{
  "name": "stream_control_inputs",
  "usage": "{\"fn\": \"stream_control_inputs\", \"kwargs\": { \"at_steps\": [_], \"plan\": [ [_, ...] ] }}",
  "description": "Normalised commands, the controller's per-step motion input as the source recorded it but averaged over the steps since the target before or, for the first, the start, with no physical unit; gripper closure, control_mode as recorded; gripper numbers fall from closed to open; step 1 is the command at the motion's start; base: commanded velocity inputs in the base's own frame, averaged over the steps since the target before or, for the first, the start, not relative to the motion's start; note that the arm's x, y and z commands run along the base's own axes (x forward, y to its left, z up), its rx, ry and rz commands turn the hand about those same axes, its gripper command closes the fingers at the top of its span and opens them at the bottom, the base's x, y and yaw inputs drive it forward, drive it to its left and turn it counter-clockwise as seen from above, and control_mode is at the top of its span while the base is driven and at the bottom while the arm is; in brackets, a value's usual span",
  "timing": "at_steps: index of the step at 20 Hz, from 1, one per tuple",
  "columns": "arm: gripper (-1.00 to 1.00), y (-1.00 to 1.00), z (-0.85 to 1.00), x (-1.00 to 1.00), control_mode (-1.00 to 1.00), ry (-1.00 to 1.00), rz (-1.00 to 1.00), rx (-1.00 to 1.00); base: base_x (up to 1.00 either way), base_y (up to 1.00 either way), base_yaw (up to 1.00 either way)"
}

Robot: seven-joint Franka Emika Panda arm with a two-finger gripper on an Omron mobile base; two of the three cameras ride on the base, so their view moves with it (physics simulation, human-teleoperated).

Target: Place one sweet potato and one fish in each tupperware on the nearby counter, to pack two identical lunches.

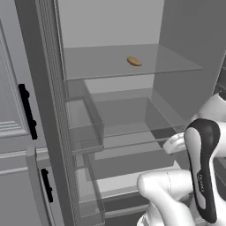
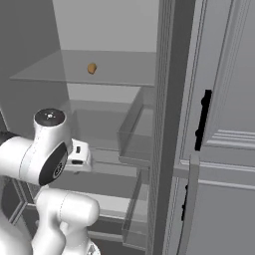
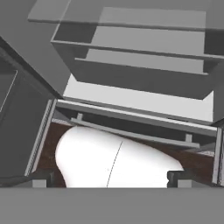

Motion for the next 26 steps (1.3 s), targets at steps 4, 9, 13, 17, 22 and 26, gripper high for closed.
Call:
{"fn": "stream_control_inputs", "kwargs": {
  "at_steps": [4, 9, 13, 17, 22, 26],
  "plan": [
    [-1.00, -0.01, 0.84, -0.08, -1.00, -0.48, -0.03, -0.12, 0.00, 0.00, 0.00],
    [-1.00, -0.03, 1.00, 0.19, -1.00, -0.06, -0.11, 0.03, 0.00, 0.00, 0.00],
    [-1.00, 0.00, 1.00, 0.47, -1.00, 0.01, -0.13, 0.08, 0.00, 0.00, 0.00],
    [-1.00, 0.00, 1.00, 0.49, -1.00, 0.00, -0.09, 0.06, 0.00, 0.00, 0.00],
    [-1.00, 0.09, 0.58, 0.76, -1.00, -0.08, -0.13, 0.00, 0.00, 0.00, 0.00],
    [-1.00, 0.09, -0.10, 1.00, -1.00, -0.31, -0.11, 0.00, 0.00, 0.00, 0.00]
  ]
}}
